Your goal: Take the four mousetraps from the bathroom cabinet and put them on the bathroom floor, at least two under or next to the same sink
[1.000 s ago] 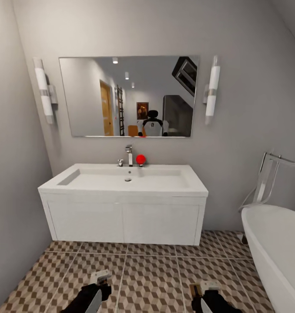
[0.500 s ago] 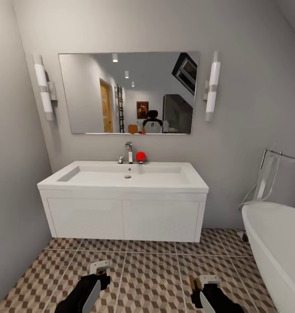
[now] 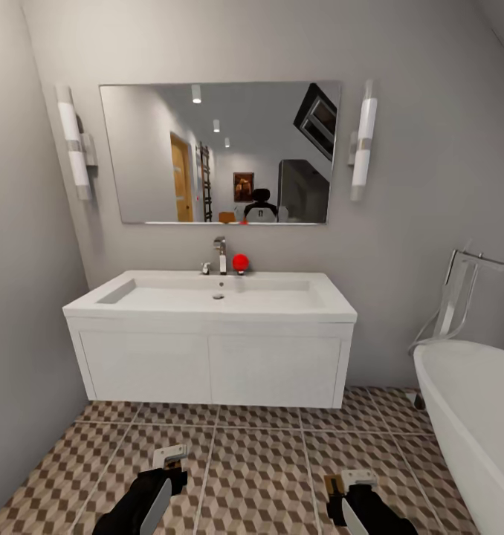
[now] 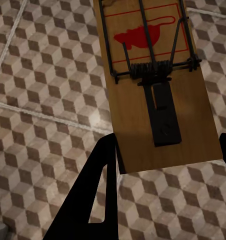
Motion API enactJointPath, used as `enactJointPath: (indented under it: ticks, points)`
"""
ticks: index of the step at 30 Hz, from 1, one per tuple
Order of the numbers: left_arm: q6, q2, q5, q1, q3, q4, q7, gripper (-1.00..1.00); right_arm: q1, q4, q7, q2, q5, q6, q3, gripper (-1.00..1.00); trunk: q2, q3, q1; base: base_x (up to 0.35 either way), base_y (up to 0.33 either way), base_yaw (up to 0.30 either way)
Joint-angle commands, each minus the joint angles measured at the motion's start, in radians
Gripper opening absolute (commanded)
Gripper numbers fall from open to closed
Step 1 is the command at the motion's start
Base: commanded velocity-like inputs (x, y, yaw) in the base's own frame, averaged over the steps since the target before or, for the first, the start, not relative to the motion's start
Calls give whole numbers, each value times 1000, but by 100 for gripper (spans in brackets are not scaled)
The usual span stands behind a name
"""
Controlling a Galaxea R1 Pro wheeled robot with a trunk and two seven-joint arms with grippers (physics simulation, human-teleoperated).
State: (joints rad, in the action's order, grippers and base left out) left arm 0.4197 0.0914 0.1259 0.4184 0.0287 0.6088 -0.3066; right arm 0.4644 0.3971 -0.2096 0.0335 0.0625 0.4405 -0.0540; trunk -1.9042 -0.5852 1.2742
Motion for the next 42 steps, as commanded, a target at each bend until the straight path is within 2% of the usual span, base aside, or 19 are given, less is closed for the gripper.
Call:
enactJointPath:
  ticks: [1,12,13,14,15,19,26,30,38,42]
  points:
    - [4,1,9,0,2,2,-5,-100,0,2,-7,0,7,6,-6,-100,-8,-4,4,0,0,0]
    - [3,-2,7,0,3,9,-5,-100,0,12,-4,-4,5,-3,-6,-100,-85,-39,46,0,0,0]
    - [21,-10,6,3,3,34,-5,-100,0,105,-5,-9,5,-7,-5,-100,-92,-42,50,0,0,0]
    - [25,-8,7,8,3,25,-5,-100,5,105,-5,-9,5,-12,-3,-100,-99,-45,54,0,0,0]
    - [127,-7,-24,8,2,14,-6,-100,52,104,-5,-6,6,-19,-1,-100,-106,-48,58,0,0,0]
    - [153,-6,-56,8,2,14,-6,-100,60,104,-5,-6,4,-20,-1,-100,-134,-61,73,0,0,0]
    - [161,-5,-153,8,2,14,-5,-100,63,105,-4,-7,3,-20,-5,-100,-183,-83,100,0,0,0]
    - [161,-5,-171,8,2,13,-5,-100,63,104,-4,-7,3,-20,-6,-100,-211,-95,115,0,0,0]
    - [153,-5,-175,8,2,22,-5,-100,63,103,-4,-7,3,-31,-7,-100,-267,-120,146,0,0,0]
    - [148,-4,-175,7,1,27,-5,-100,63,103,-4,-7,3,-40,-7,-100,-267,-120,146,0,0,0]
